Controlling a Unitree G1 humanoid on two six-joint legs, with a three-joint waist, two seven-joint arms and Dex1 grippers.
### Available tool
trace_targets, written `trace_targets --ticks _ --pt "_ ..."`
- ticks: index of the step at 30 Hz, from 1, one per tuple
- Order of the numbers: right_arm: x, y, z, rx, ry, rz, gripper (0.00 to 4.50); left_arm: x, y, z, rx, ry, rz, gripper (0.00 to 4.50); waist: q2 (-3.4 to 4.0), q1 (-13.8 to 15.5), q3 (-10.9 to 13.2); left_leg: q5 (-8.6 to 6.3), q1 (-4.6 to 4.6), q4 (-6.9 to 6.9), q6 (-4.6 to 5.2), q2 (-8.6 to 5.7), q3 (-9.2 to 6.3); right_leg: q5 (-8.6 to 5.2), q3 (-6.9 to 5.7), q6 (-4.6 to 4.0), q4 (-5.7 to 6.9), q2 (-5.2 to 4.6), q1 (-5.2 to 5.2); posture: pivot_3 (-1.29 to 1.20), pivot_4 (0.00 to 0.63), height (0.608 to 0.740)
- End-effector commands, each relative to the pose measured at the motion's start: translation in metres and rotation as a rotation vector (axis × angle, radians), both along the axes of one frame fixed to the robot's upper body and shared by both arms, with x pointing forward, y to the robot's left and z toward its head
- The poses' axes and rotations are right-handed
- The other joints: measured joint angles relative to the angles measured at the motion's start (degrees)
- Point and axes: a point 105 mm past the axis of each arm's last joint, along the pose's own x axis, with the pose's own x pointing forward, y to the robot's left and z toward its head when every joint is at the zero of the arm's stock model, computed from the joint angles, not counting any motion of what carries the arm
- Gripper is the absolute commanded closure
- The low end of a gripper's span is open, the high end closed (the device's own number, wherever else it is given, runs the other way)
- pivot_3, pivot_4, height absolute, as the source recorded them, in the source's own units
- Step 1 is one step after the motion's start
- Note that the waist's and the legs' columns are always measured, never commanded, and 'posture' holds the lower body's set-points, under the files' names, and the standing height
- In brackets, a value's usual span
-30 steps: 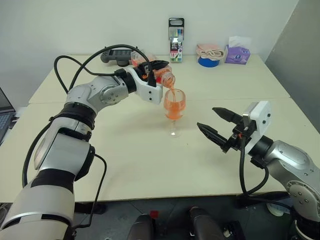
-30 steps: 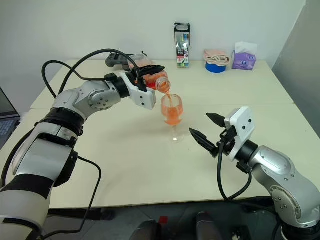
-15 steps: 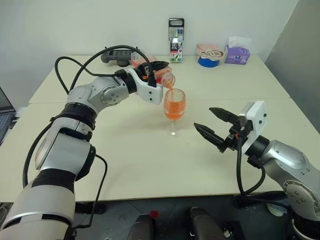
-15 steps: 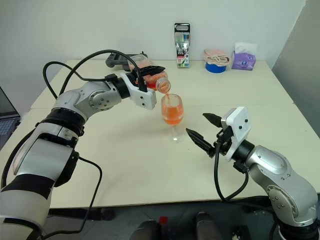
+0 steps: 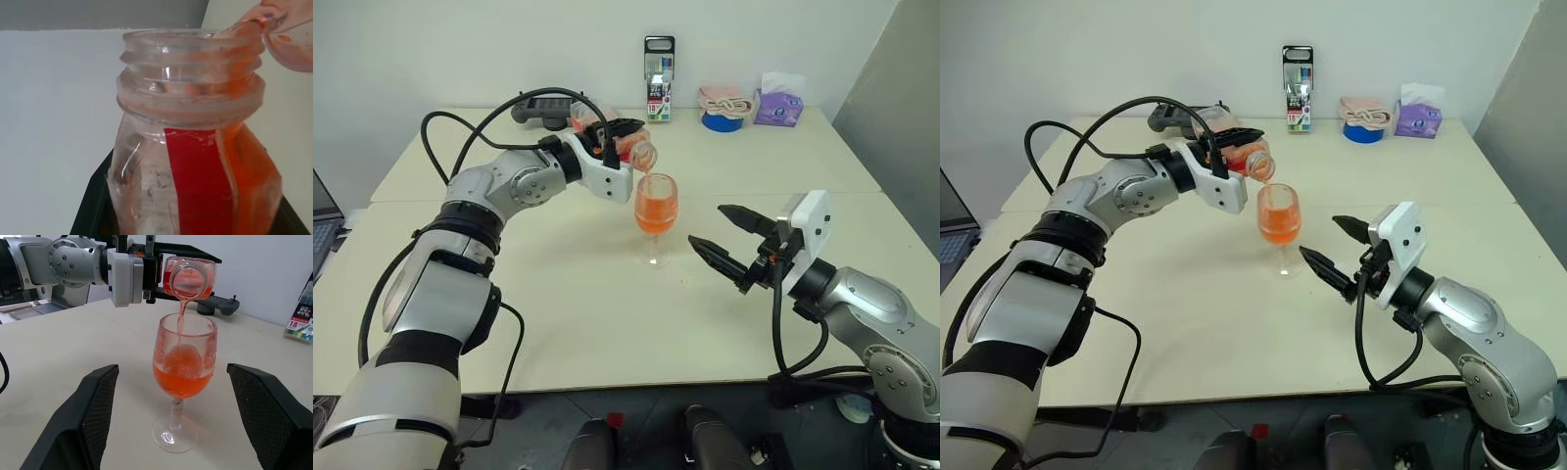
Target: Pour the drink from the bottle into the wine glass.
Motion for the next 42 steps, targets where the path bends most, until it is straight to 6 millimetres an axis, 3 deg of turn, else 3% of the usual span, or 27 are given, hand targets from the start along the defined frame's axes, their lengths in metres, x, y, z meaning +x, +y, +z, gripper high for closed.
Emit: trace_targets --ticks 1,5,9,13,17,25,34,42 --pt "-0.001 0.001 0.024 0.065 -0.072 0.008 0.71 0.003 0.006 0.029 -0.248 0.064 0.005 2.84 0.00 0.0 0.0 0.00 0.00 0.02 0.00 0.00 0.00 0.01 0.00 0.00 0.00 0.00 0.00 0.00 0.150 0.740" --pt "0.003 0.002 0.045 0.099 -0.099 0.014 0.71 0.007 0.015 0.039 -0.463 0.195 -0.001 2.85 0.00 -0.2 0.0 0.00 0.01 0.02 0.01 0.02 0.00 0.02 0.00 -0.02 0.02 0.02 -0.01 0.00 0.150 0.740" --pt "0.010 0.008 0.049 -0.009 -0.093 0.022 0.71 0.017 0.038 0.047 -0.755 0.365 0.025 2.85 0.00 -0.2 0.0 -0.01 0.01 0.04 0.02 0.02 -0.02 0.17 -0.01 -0.27 0.05 0.02 -0.01 0.00 0.150 0.740" --pt "0.034 0.030 0.056 -0.123 -0.070 0.025 0.71 0.033 0.082 0.031 -1.157 0.639 0.119 2.86 0.01 -1.0 0.0 -0.01 0.06 0.06 0.03 0.03 0.00 0.17 0.02 -0.26 0.09 0.04 -0.02 0.00 0.150 0.740" --pt "0.042 0.054 0.079 -0.103 -0.078 0.081 0.71 0.031 0.104 0.011 -1.351 0.786 0.167 2.86 0.02 -1.4 0.0 -0.02 0.07 0.03 0.04 0.08 -0.14 0.19 -0.07 -0.30 0.18 0.07 -0.05 0.00 0.150 0.740" --pt "0.047 0.078 0.090 -0.138 -0.060 0.167 0.71 0.017 0.132 -0.028 -1.423 0.822 0.338 2.86 0.01 -0.9 0.0 -0.03 -0.20 0.10 0.05 0.01 -0.25 0.24 -0.18 -0.35 0.18 -0.06 -0.22 0.00 0.150 0.740" --pt "0.045 0.079 0.083 -0.170 -0.051 0.206 0.71 0.006 0.137 -0.064 -1.316 0.757 0.493 2.86 0.02 -0.2 0.0 -0.03 -0.20 0.11 0.04 -0.01 -0.23 0.28 -0.17 -0.38 0.14 -0.08 -0.22 0.00 0.150 0.740" --pt "0.046 0.079 0.078 -0.188 -0.049 0.207 0.71 -0.003 0.147 -0.086 -1.431 0.741 0.517 2.86 0.02 -0.1 0.0 -0.03 -0.20 0.12 0.04 0.01 -0.22 0.31 -0.16 -0.42 0.11 -0.07 -0.22 0.00 0.150 0.740"
